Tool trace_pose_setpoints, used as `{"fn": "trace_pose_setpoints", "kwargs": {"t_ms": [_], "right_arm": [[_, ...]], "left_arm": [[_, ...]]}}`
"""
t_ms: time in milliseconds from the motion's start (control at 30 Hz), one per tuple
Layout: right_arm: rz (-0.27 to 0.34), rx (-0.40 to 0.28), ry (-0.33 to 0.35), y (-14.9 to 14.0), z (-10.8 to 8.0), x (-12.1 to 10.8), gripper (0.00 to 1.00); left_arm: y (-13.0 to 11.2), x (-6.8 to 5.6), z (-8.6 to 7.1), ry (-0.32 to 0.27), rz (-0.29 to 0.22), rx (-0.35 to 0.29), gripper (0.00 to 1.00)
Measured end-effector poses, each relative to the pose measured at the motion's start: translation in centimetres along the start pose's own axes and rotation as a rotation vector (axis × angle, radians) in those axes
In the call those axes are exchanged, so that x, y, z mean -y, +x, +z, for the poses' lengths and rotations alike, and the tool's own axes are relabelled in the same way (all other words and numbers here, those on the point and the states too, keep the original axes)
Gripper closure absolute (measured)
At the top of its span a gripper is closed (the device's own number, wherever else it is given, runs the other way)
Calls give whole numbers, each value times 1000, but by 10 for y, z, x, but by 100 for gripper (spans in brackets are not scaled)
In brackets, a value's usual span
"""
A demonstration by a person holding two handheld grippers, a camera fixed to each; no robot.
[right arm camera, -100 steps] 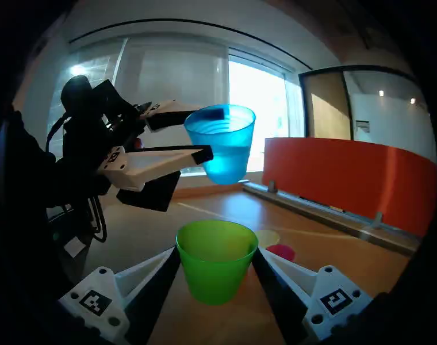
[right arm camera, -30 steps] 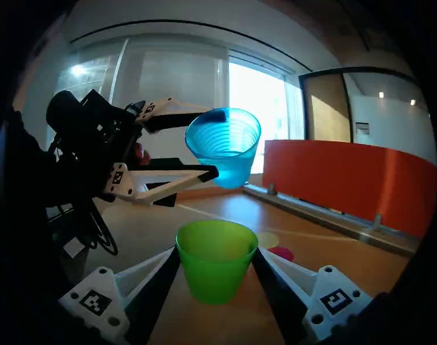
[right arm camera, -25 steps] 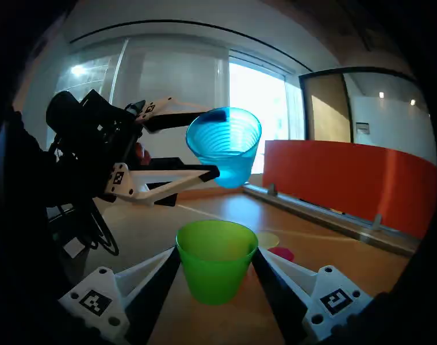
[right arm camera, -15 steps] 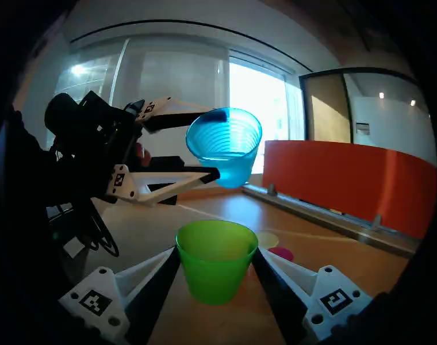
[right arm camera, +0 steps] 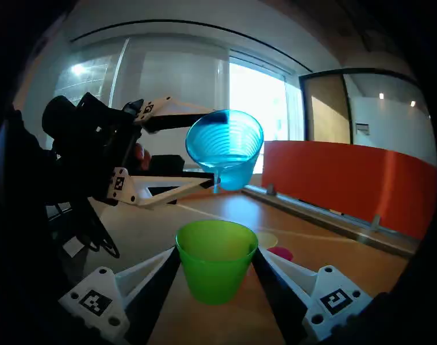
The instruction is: Pour water
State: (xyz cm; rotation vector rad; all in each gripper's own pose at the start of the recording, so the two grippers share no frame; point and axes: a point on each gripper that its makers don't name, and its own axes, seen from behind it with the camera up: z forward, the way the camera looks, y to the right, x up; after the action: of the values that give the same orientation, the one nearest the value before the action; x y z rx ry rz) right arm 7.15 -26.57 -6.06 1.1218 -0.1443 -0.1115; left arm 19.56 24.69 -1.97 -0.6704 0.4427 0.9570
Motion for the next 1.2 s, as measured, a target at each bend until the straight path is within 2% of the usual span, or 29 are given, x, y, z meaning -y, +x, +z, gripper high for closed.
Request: {"fn": "trace_pose_setpoints", "kwargs": {"t_ms": [600, 1200], "right_arm": [[2, -1, -4, -1, 1, -2, 10], [-3, 5, -3, -3, 1, -2, 10]], "left_arm": [[1, -2, -1, 0, 23, 0, 16], [2, 3, -2, 9, 40, -3, 15]]}}
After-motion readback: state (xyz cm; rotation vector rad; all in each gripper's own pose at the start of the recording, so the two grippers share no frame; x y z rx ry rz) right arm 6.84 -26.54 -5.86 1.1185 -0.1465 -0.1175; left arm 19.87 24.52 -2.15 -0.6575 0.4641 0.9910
